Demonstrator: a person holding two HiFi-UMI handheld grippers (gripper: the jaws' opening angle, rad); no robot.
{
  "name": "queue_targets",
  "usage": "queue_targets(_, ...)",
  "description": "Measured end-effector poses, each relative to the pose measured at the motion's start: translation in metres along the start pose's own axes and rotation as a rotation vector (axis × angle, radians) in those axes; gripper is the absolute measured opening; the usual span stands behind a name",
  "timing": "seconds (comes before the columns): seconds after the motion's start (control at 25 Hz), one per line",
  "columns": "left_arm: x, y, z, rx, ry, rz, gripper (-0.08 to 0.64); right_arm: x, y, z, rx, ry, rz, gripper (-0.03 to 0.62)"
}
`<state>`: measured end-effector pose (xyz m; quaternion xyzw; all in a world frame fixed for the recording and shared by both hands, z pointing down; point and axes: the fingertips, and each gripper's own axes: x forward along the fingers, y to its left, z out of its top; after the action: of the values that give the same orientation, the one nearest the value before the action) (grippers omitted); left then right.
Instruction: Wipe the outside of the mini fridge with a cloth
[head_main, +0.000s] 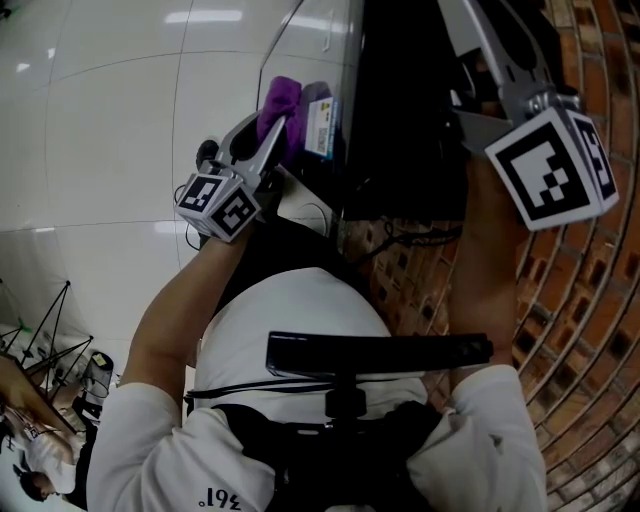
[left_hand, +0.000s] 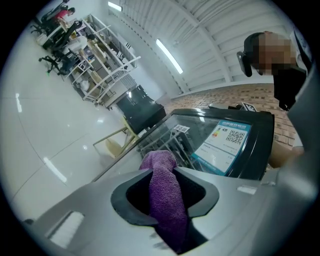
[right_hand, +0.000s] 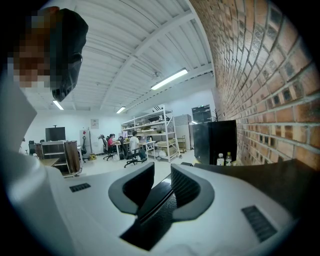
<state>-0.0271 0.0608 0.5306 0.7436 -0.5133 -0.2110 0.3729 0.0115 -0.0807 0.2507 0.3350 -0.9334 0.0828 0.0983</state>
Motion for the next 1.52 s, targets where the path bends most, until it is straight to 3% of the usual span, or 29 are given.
queue_targets(0.16,0.002,0.023,-0.020,0.026,0.038,0.031,0.107,0.000,-0.001,0.000,0.000,0.001,-0.001,0.094)
queue_targets(1.04,0.017,0.137,-0.110,0.011,0.230,0.225,0.106,0.001,-0.001,-0.003,0.005,0.018,0.002,0.094)
queue_targets(1.52,0.011,0.178,-0.148,0.072,0.423,0.289,0.107,0.000,-0.001,-0.001,0.002,-0.005,0.002,0.094)
